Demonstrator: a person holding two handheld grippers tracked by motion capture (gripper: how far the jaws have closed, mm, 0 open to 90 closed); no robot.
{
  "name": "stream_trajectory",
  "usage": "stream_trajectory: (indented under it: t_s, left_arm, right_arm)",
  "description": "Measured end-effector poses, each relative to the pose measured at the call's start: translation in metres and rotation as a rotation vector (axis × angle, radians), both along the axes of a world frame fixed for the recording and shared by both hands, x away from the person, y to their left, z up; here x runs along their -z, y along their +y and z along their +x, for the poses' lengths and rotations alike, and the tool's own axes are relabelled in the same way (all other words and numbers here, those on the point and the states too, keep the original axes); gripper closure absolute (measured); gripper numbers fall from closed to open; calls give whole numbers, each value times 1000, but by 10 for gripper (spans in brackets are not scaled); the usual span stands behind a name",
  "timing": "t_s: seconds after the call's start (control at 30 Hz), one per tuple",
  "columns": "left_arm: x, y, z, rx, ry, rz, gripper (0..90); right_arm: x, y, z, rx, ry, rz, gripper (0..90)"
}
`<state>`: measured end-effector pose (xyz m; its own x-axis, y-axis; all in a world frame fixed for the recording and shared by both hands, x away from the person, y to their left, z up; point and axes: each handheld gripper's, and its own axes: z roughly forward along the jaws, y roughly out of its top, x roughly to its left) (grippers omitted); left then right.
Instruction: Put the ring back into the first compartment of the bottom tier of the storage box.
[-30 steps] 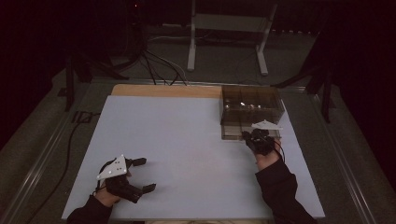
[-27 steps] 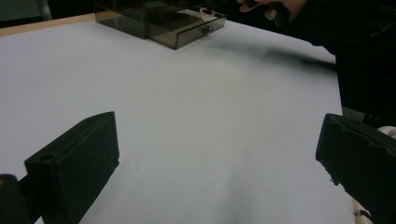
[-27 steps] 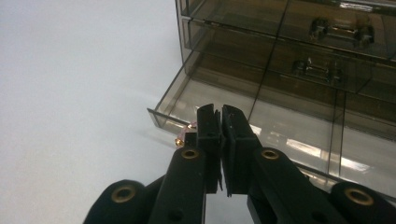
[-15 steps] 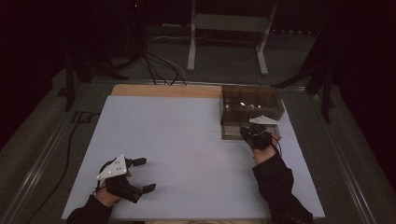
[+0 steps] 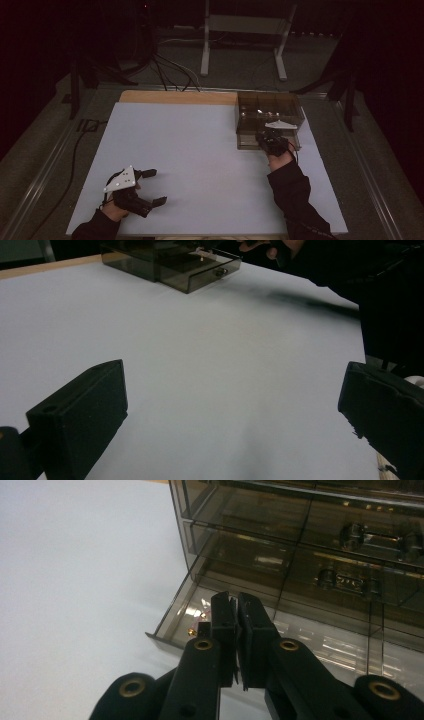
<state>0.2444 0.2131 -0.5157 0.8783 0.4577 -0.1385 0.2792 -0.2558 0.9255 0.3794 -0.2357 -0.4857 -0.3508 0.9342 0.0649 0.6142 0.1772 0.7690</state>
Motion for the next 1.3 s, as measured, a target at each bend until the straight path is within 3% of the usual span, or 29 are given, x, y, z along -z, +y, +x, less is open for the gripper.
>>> stream_trajectory:
  t_s: [0.63, 1.3]
  left_arm:
    - [0, 1, 0, 2, -1, 0, 7]
    - [0, 1, 1, 3, 0, 1, 7]
  right_arm:
    - [6, 11, 18, 10, 21, 2, 869]
    - [27, 20, 33, 26, 85, -1, 867]
